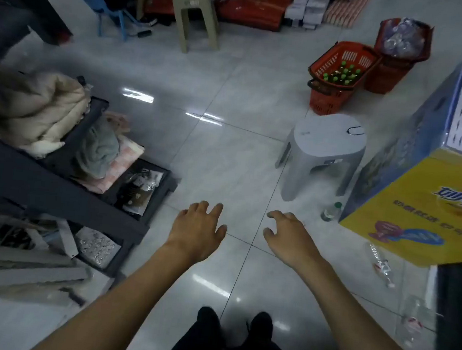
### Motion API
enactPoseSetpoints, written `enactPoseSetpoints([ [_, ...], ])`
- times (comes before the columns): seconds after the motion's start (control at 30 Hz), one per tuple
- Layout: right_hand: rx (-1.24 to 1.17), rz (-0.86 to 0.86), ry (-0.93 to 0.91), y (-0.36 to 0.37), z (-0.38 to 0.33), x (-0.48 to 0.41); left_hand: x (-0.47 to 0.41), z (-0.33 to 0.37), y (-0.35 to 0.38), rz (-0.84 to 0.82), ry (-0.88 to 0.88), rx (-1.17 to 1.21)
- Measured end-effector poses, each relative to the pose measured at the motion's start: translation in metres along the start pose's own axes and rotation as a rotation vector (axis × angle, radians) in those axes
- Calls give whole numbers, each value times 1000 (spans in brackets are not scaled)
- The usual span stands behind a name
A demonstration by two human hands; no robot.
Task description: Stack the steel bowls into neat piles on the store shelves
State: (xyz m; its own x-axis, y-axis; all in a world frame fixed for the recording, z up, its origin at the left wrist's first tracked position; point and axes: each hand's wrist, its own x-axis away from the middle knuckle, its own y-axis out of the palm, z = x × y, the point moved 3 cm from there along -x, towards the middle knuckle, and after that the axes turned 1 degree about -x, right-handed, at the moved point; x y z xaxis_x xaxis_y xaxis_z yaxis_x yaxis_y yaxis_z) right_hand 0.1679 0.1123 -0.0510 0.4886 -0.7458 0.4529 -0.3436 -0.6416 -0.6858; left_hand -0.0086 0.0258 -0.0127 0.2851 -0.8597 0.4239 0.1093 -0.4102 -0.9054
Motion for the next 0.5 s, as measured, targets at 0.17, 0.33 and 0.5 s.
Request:
enactPoseSetpoints([
  [0.17,76,-52,-10,13,-22,-33,-15,-30,8,-32,-64,28],
  [0.33,165,-68,-36,18,-52,-87,-59,-64,7,-70,-98,88],
  [0.5,243,-84,-23,14,-92,-158,-126,-107,-6,-68,-96,146],
])
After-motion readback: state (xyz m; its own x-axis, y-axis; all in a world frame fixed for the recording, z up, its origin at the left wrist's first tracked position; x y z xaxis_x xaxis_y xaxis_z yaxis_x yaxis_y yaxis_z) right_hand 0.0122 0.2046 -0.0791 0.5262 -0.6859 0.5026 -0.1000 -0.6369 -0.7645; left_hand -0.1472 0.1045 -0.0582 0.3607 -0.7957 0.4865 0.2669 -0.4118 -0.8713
